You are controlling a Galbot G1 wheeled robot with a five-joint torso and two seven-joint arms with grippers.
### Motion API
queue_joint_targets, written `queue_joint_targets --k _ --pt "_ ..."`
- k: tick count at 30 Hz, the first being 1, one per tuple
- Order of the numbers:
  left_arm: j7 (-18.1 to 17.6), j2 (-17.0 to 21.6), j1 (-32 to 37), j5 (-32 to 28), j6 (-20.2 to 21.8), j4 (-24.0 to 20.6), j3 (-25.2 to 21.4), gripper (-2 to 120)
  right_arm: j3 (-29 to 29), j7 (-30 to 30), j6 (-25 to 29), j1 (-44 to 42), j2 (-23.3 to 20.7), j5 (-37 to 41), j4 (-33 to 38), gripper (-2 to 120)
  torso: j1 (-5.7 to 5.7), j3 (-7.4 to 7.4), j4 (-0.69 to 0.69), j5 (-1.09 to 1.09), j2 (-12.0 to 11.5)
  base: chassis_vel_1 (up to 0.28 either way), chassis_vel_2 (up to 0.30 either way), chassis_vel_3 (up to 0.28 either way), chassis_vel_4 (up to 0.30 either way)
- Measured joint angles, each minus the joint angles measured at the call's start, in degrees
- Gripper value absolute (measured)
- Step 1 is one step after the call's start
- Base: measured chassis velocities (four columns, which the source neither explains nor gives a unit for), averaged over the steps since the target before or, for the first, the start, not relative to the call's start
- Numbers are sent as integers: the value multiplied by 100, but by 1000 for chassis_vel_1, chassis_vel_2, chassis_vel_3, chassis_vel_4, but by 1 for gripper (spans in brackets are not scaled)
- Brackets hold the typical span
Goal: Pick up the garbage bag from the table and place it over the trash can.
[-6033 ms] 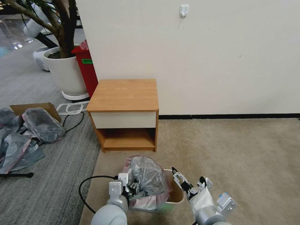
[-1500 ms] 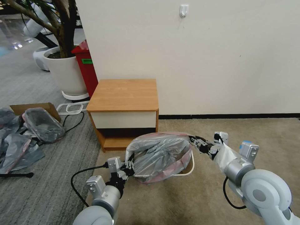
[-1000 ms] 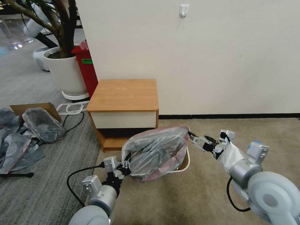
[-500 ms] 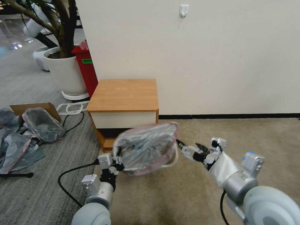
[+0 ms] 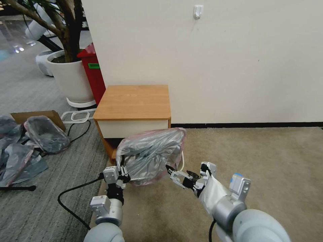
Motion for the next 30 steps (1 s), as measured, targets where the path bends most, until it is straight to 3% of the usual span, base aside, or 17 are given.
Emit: queue_joint_targets --k 7,26,30 --pt "26 -15 37 68 -30 -9 139 5 -28 204 134 28 94 -17 -91 93 0 0 0 0 0 0 0 0 0" --pt "-68 -89 22 -215 53 -56 324 5 133 199 159 -1 -31 -46 -9 22 0 0 0 1 0 0 0 0 0" --pt "-131 -96 13 -385 135 -109 367 5 174 193 159 -11 -50 -46 -7 12 0 0 0 1 0 0 0 0 0"
